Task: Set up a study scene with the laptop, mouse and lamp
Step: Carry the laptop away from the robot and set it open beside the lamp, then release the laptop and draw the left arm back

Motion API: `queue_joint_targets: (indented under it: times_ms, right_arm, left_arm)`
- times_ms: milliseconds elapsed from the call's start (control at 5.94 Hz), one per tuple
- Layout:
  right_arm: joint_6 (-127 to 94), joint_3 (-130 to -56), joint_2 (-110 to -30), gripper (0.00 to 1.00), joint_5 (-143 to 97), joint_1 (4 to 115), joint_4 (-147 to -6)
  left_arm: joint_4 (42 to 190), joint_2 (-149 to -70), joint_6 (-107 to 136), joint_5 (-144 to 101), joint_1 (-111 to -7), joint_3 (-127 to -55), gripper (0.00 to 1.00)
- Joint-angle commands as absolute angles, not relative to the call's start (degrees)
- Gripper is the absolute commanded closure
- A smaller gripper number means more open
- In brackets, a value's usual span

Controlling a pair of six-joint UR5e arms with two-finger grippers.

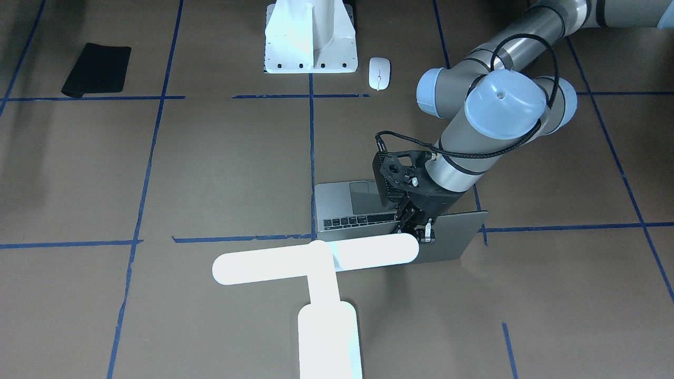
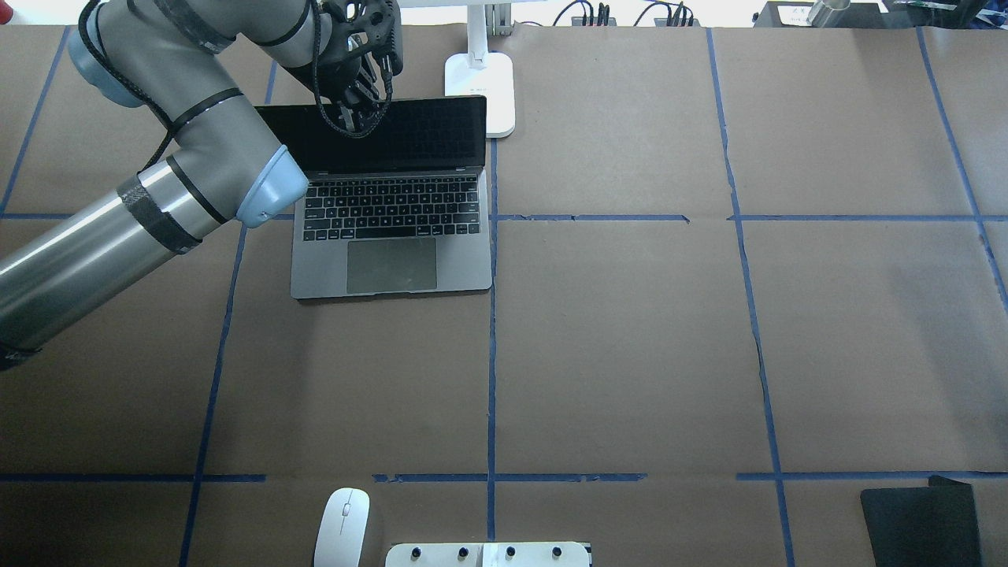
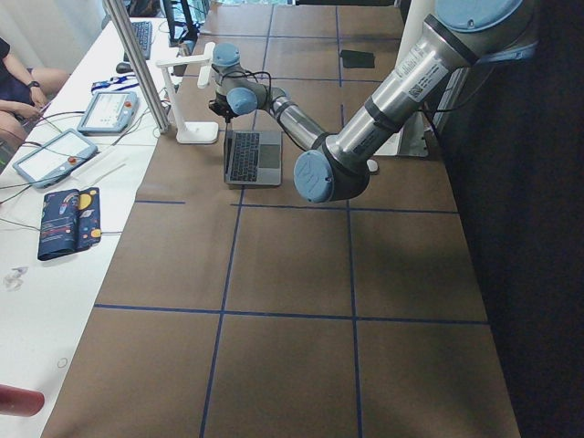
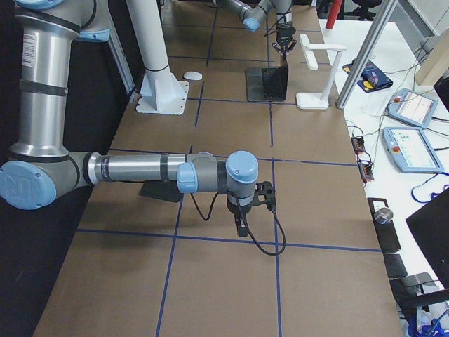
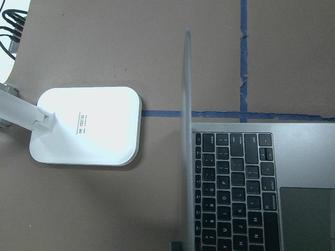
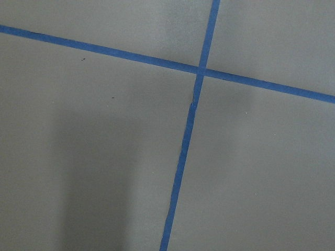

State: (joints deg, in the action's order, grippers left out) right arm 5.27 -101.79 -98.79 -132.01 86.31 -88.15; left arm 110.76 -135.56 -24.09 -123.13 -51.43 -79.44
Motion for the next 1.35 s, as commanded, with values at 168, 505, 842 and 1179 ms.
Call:
queue_joint_targets:
  times_ms: [168,505,842,1179]
  right_arm:
    - [5.3,-101.8,-98.8,0.00,-132.0,86.3,-88.2]
    - [5.3,-101.8,-98.8,0.00,-132.1,86.3,-88.1]
    - [5.3,-102.0,-98.7,0.00,-132.1,86.2,-88.0]
    - [5.2,-102.0,-98.6,0.00,-132.1,86.2,-88.0]
  left_arm:
    - [110.9,-135.7,-23.6,-123.0,-51.6,-79.5,0.31]
    - [110.2,-135.6,-23.8,-124.5,-54.3,-80.3,0.01]
    - [109.3,-133.2,-23.6,-136.3,-61.5,-80.9,0.02]
    - [94.9,-126.1,-23.6,-140.4,-65.0,-89.5,0.02]
